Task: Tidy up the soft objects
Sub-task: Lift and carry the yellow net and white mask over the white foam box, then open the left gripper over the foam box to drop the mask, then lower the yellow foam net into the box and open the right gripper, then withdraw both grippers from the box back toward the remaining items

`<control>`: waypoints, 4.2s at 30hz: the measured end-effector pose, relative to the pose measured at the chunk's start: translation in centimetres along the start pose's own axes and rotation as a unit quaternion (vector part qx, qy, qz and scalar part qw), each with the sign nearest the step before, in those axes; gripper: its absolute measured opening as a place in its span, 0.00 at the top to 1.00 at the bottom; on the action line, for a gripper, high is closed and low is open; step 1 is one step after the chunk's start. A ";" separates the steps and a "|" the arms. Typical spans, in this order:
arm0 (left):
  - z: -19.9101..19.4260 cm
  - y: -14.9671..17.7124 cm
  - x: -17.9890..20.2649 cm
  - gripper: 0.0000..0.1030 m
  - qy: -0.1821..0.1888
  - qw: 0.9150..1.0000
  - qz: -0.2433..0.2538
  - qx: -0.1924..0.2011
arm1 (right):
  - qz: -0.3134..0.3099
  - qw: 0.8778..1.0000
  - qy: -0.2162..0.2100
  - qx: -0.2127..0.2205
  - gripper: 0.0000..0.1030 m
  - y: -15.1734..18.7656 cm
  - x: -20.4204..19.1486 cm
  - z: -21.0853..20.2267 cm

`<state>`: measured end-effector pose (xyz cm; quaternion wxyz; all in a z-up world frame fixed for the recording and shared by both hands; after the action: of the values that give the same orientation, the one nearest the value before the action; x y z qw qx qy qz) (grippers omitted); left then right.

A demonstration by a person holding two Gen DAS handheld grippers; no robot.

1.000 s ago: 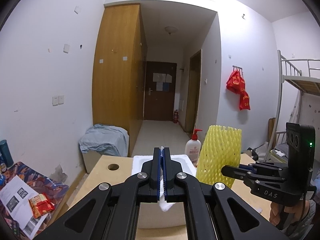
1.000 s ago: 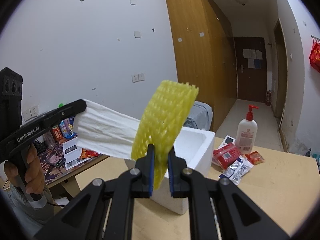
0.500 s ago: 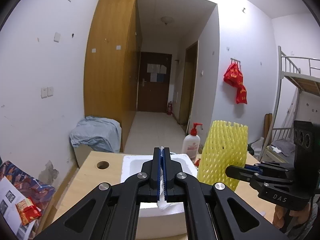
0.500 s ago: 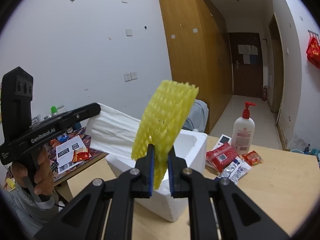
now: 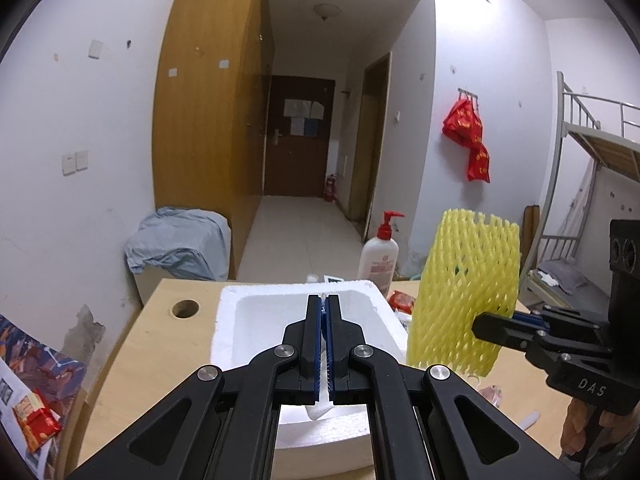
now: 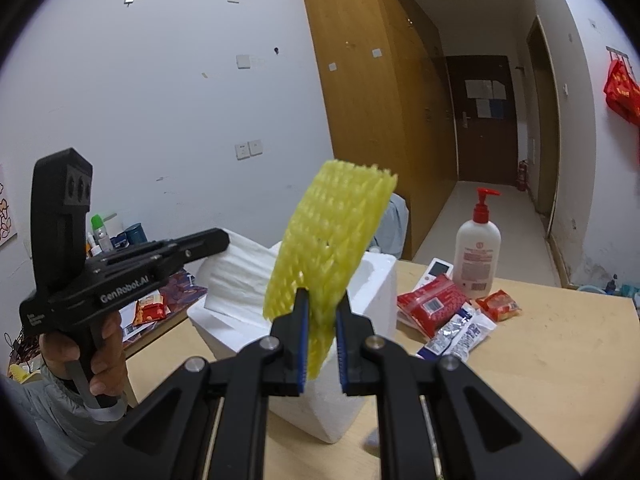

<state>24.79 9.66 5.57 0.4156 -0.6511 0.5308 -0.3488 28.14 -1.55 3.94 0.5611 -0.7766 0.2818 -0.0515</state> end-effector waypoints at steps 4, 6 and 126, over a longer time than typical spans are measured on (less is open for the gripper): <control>0.9 0.3 0.4 0.98 0.004 1.000 0.006 -0.012 | 0.004 1.000 0.004 0.001 0.85 0.2 0.3 -0.2; 0.9 0.3 0.6 0.98 0.006 1.000 0.010 -0.011 | 0.004 1.000 0.007 0.001 0.85 0.2 0.5 -0.3; -7.6 1.5 6.7 0.00 0.043 0.997 0.037 0.044 | 0.034 0.983 0.168 0.063 0.00 3.2 2.4 -12.6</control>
<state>18.65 1.60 7.41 0.4331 -0.5970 0.5558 -0.3835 23.93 -14.08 5.06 0.5549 -0.7103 0.3941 -0.1797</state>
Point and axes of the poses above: each gripper's, at about its wrist camera, not at the fingertips, and z roughly the way its jaws point, x to its right, y to its underside, the point moved 4 cm from there along z, roughly the way its jaws point, and after that the axes turned 11 degrees about -y, right-handed, at the moved point
